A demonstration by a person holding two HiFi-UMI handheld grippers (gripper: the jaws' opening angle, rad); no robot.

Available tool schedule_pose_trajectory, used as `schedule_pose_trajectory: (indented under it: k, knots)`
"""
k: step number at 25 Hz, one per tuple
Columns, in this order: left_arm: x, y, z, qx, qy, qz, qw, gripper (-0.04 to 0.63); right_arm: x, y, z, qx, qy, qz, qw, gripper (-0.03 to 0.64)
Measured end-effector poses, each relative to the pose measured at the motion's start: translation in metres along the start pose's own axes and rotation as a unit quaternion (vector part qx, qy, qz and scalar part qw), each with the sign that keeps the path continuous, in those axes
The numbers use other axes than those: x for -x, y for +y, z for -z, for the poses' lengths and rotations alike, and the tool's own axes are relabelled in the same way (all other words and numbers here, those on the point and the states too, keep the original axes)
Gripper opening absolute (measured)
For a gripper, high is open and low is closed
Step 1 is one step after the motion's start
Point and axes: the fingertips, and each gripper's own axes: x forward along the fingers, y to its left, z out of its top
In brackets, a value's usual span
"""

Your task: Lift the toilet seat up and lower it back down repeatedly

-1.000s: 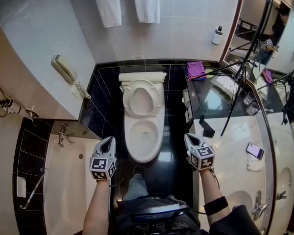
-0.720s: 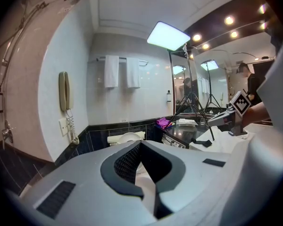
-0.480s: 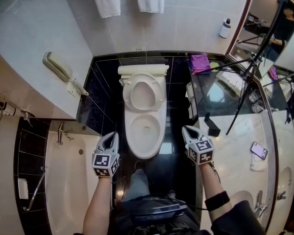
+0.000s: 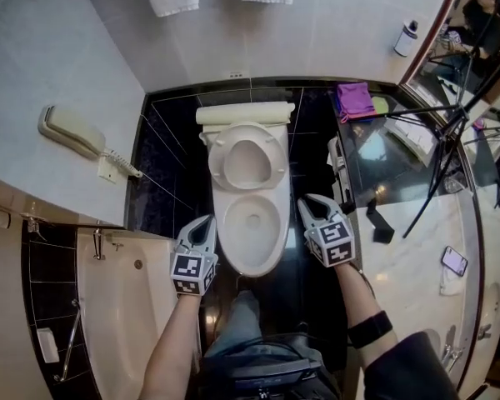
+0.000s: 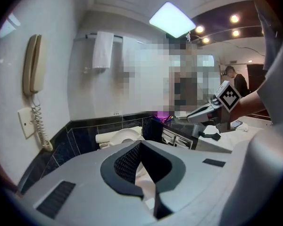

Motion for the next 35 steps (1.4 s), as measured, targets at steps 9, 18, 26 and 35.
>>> schedule_pose_trajectory:
  k: [9, 18, 26, 35]
  knots:
    - [-0.122, 0.038, 0.014, -0.011, 0.011, 0.037, 0.9992, -0.005, -0.145, -0.028, -0.025, 0.072, 0.026, 0.014, 0.997, 0.142]
    - [-0.227, 0.059, 0.044, -0.009, 0.02, 0.054, 0.9983, -0.005, -0.276, -0.062, -0.023, 0.143, 0.057, 0.027, 0.988, 0.149]
    - [-0.28, 0.069, 0.049, -0.028, 0.022, 0.071, 0.9969, -0.005, -0.349, -0.072, -0.015, 0.196, 0.077, 0.031, 0.977, 0.149]
    - [-0.29, 0.077, 0.05, -0.025, 0.018, 0.074, 0.9967, -0.005, -0.373, -0.075, -0.012, 0.241, 0.088, 0.023, 0.966, 0.097]
